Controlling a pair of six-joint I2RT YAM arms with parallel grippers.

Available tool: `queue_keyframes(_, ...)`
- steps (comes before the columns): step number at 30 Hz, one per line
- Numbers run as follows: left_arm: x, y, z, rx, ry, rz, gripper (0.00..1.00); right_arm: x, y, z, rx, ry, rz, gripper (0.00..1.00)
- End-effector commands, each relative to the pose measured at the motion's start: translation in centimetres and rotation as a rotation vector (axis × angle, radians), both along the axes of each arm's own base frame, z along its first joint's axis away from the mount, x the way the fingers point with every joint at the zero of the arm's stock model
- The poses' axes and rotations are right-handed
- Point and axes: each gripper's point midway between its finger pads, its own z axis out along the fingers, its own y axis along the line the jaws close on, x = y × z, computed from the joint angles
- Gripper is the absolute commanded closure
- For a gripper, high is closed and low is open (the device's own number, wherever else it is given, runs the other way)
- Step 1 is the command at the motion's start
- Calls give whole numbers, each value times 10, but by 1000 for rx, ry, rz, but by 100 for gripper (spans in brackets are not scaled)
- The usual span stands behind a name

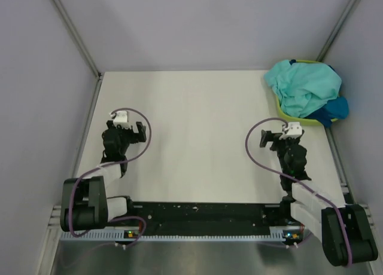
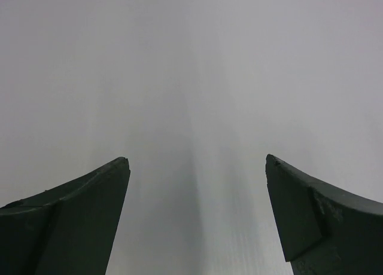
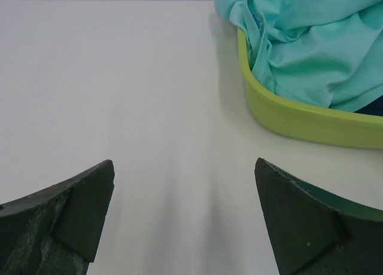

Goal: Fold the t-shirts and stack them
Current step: Grab crumpled tshirt from bin with the left arm

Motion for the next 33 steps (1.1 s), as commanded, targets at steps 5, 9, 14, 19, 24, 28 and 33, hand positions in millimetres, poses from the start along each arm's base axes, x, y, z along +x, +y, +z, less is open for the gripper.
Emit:
queue_keyframes(5, 24, -7, 33, 153, 77, -147, 4, 31, 21, 91, 77, -10, 67, 1)
queue_keyframes(9, 22, -31, 49, 187, 118, -344, 9, 58, -6, 135, 44, 107, -73, 1)
queue_keyframes(14, 22, -37, 58, 169, 241, -405, 7, 99, -68, 157, 58, 254, -244, 1)
queue_keyframes(19, 22, -49, 73, 105, 281, -473, 7, 151, -141, 152, 58, 312, -410, 1)
queue_keyframes(24, 29, -51, 71, 75, 321, -469, 7, 218, -184, 116, -16, 426, -427, 1)
queue_keyframes(28, 30, -41, 57, 117, 362, -430, 7, 251, -210, 63, -116, 591, -465, 33)
queue_keyframes(33, 29, -40, 53, 126, 389, -438, 7, 240, -220, 92, -149, 572, -532, 100)
